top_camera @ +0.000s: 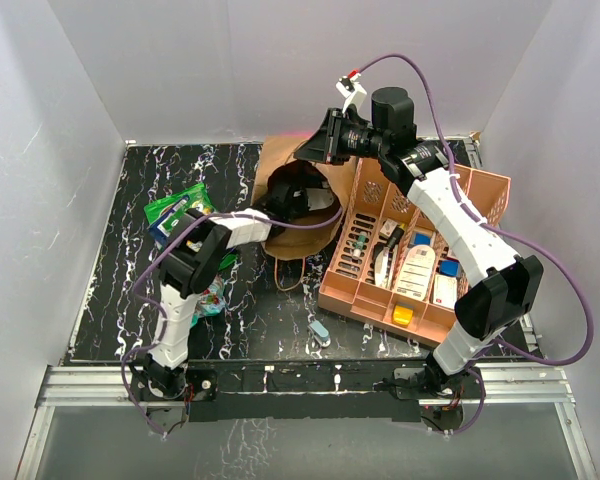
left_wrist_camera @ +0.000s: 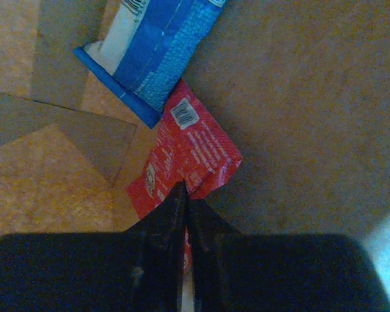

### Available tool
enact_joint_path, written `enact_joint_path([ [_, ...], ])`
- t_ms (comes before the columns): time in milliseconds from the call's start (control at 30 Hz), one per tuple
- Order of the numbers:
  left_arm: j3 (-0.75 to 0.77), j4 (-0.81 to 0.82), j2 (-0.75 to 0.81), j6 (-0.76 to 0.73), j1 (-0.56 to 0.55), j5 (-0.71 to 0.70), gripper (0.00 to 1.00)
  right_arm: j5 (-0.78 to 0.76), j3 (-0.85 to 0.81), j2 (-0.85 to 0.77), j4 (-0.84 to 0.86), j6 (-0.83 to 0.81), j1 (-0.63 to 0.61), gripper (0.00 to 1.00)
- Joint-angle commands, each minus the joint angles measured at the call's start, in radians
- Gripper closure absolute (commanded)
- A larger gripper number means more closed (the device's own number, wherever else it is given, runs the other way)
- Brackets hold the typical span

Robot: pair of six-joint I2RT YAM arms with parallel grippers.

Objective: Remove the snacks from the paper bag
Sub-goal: Take out the snack from the paper bag.

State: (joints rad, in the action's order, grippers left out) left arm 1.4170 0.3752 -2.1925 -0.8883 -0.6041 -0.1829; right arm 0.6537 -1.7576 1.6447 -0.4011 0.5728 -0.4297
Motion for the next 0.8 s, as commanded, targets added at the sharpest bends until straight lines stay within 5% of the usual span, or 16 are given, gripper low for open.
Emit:
enact_joint_path([
  [0,-0.081,-0.106,0.209,0.032,-0.037,0.015,1.0,0.002,-0.031,-0.018,0.057,-0.017,-0.003,0.93],
  [333,-0.269,-0.411,0.585,0.164,-0.161,0.076,1.0,-0.004,0.006,0.0,0.115,-0.008,-0.003,0.93],
  [533,-0.295,-0.688,0.811,0.28,-0.211,0.25,1.0,-0.018,0.022,0.0,0.129,-0.011,0.0,0.93],
  [767,-0.318,-0.82,1.195,0.487,-0.225,0.386,1.0,-0.016,0.071,-0.012,0.162,-0.009,0.007,0.93],
])
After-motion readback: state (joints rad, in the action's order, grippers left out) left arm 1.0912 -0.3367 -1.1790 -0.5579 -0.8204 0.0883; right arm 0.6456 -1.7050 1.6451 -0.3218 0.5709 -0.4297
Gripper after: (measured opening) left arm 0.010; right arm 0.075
